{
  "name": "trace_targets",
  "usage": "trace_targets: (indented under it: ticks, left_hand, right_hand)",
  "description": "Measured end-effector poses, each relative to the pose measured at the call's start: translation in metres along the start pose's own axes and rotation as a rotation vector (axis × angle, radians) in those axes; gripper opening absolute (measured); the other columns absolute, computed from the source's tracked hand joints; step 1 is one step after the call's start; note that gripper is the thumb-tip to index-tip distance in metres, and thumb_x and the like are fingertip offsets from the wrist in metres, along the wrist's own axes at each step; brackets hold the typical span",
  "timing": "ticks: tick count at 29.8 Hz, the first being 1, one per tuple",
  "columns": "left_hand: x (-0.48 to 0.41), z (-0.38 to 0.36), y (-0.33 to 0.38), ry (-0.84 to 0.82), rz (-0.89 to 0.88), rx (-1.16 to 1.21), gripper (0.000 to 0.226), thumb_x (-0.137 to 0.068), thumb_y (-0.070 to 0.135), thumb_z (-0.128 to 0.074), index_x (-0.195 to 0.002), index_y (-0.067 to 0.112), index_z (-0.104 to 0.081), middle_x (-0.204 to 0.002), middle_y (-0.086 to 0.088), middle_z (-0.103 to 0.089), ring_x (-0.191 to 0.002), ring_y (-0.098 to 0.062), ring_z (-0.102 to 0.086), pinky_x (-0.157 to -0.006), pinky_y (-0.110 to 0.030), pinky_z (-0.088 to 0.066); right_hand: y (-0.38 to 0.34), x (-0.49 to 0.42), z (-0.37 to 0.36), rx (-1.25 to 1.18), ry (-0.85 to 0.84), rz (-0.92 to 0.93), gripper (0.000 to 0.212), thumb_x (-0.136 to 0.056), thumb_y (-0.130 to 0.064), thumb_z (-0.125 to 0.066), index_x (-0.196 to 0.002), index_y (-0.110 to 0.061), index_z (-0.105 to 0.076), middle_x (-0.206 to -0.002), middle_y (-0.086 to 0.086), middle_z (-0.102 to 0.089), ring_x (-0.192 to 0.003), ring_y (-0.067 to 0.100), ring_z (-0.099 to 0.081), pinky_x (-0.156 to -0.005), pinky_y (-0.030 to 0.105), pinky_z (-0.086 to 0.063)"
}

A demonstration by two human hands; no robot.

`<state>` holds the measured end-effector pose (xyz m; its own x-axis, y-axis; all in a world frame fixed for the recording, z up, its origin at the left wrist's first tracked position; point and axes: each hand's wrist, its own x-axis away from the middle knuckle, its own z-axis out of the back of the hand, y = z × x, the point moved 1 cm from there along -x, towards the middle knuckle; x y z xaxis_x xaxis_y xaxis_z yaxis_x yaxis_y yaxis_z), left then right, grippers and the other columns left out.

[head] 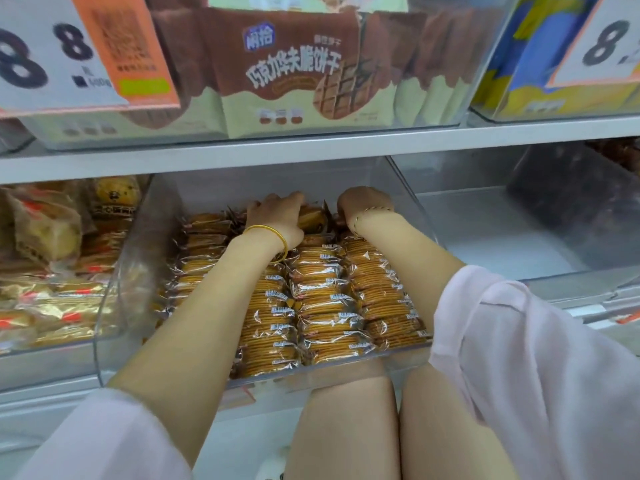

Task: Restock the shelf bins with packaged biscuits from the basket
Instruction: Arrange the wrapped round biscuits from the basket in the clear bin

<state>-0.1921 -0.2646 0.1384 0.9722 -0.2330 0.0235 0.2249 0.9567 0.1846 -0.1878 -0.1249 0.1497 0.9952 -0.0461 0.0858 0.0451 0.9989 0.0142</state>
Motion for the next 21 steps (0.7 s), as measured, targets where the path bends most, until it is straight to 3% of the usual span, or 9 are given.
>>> trace_targets:
  ticks: [3, 5, 8, 10, 14, 21]
  left_hand:
    - [0.000, 0.002, -0.001, -0.045, -0.020, -0.018, 0.046, -0.088, 0.010, -0.050, -0.131, 0.022, -0.043, -0.118, -0.012, -0.054, -0.114, -0.032, -0.047, -0.104, -0.045, -0.029]
    - [-0.002, 0.001, -0.002, -0.079, -0.029, -0.054, 0.044, -0.089, 0.009, -0.046, -0.131, 0.022, -0.044, -0.117, -0.011, -0.055, -0.111, -0.032, -0.048, -0.102, -0.045, -0.030]
    - [-0.003, -0.004, 0.003, -0.098, -0.052, -0.139, 0.040, -0.089, 0.008, -0.043, -0.127, 0.020, -0.047, -0.115, -0.010, -0.057, -0.109, -0.030, -0.050, -0.099, -0.044, -0.034]
    - [-0.004, -0.007, 0.007, -0.097, -0.059, -0.179, 0.041, -0.089, 0.007, -0.041, -0.126, 0.021, -0.049, -0.121, -0.008, -0.056, -0.114, -0.030, -0.048, -0.101, -0.044, -0.032]
    - [-0.003, -0.008, 0.008, -0.117, -0.050, -0.201, 0.050, -0.090, 0.005, -0.040, -0.136, 0.024, -0.043, -0.143, -0.009, -0.041, -0.135, -0.030, -0.029, -0.110, -0.049, -0.021]
    - [0.011, -0.001, 0.017, -0.051, -0.042, -0.155, 0.056, -0.087, 0.003, -0.044, -0.138, 0.025, -0.040, -0.144, -0.006, -0.039, -0.134, -0.029, -0.026, -0.108, -0.049, -0.022]
  right_hand:
    - [0.001, 0.003, 0.005, -0.027, -0.028, -0.028, 0.022, -0.087, 0.000, -0.051, -0.067, -0.005, -0.047, -0.069, 0.002, -0.044, -0.079, 0.023, -0.050, -0.072, 0.027, -0.040]
    - [-0.002, 0.012, 0.004, -0.003, -0.017, -0.023, 0.008, -0.085, 0.001, -0.053, -0.085, -0.007, -0.053, -0.084, 0.005, -0.052, -0.092, 0.026, -0.054, -0.074, 0.029, -0.039]
    - [-0.003, 0.021, -0.001, 0.024, -0.020, 0.000, 0.029, -0.085, 0.002, -0.049, -0.112, -0.007, -0.055, -0.113, 0.011, -0.058, -0.110, 0.030, -0.052, -0.079, 0.032, -0.038]
    - [-0.001, 0.023, -0.002, 0.027, -0.021, 0.014, 0.038, -0.084, 0.002, -0.049, -0.122, -0.007, -0.051, -0.120, 0.012, -0.057, -0.113, 0.031, -0.051, -0.081, 0.033, -0.040]
    - [-0.001, 0.027, -0.003, 0.004, 0.010, 0.025, 0.040, -0.084, 0.003, -0.049, -0.123, -0.006, -0.051, -0.119, 0.013, -0.058, -0.109, 0.032, -0.054, -0.077, 0.033, -0.039]
    - [0.001, 0.052, 0.014, -0.182, 0.105, 0.058, 0.044, -0.085, 0.005, -0.046, -0.128, -0.003, -0.045, -0.122, 0.018, -0.052, -0.111, 0.036, -0.051, -0.086, 0.041, -0.048]
